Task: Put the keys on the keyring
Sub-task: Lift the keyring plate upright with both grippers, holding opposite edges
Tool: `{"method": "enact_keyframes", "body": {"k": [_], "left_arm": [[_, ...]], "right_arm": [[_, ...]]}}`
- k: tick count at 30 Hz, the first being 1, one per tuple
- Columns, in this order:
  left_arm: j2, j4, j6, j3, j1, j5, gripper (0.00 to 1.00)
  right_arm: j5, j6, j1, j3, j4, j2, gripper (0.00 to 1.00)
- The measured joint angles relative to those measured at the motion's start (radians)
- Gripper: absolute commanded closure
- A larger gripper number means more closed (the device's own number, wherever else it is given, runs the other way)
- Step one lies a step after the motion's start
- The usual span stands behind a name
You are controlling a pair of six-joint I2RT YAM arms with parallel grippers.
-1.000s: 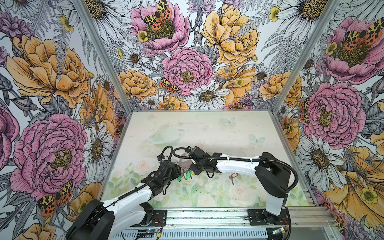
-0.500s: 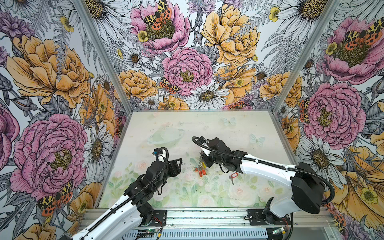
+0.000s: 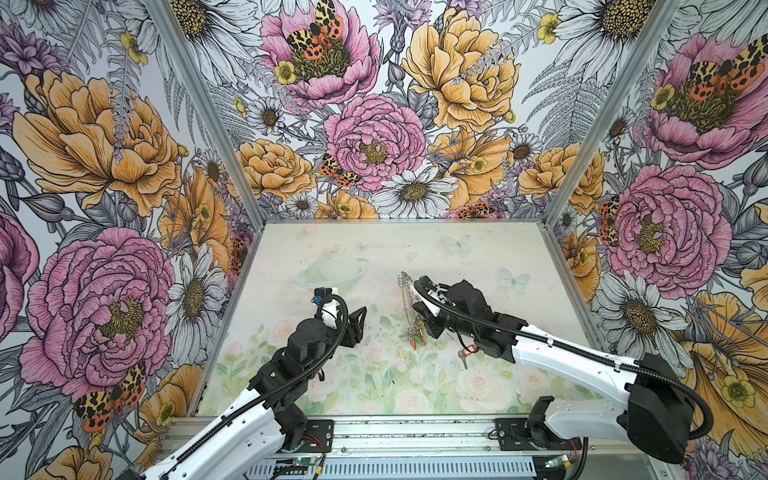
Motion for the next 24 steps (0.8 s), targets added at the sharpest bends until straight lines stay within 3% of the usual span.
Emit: {"method": "enact_keyframes", "body": {"k": [7,13,18,24], "left_arm": [[0.116,0.251,0.171,-0.045,0.034,0.157,0.26],[0.136,0.423,0.248,-0.102,0.067,0.372,0.27],[0.127,0.492,0.28,-0.126,0.068,0.518,0.35],[0.099,0.532,0.324,-0.152,0.068,0.639,0.54]], "right_arm": [[-0.135,-0.047,-0.036,-0.1,0.121,-0.117,1.0],[-0.25,-0.065,-0.064,-0.108,0.164,-0.122,1.0],[-0.34,-0.07,-0.064,-0.115,0.188,-0.122,1.0],[-0.442,-0.076,-0.064,-0.125,0.201,-0.122,1.0]]}}
